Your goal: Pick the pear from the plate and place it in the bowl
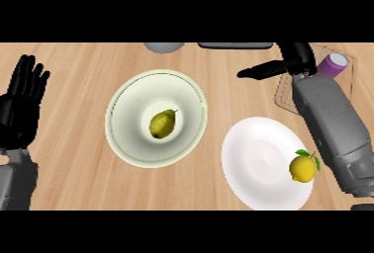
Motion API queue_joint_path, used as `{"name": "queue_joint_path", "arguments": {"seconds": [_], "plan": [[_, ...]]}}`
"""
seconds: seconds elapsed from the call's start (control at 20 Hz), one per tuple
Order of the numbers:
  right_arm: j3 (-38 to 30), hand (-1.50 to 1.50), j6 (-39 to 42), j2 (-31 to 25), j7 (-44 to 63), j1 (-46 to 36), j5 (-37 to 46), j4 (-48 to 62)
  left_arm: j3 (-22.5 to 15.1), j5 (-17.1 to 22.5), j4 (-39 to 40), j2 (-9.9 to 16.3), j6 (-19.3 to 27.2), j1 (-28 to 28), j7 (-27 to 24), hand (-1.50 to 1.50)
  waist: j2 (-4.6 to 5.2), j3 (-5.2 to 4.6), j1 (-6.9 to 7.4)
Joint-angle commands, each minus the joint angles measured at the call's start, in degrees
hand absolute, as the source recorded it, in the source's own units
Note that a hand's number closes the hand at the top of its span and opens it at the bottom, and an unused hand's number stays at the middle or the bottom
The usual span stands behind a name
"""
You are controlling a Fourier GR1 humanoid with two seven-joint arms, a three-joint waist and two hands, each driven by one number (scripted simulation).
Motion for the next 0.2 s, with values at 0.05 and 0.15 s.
{"name": "queue_joint_path", "arguments": {"seconds": [0.05, 0.15], "plan": [[-4.40, -1.50, 6.71, -5.74, -10.29, -0.61, -1.07, 11.07, -1.23, -0.72, -1.42, -0.79, 1.20, -1.67, 1.90, 0.00, 0.30, 0.04, 0.72], [-5.20, -1.50, 10.94, -8.67, -9.85, -1.38, -1.63, 12.11, -0.05, -0.15, -0.48, 0.45, -0.09, -0.72, 1.15, 0.00, 0.10, 0.01, 0.31]]}}
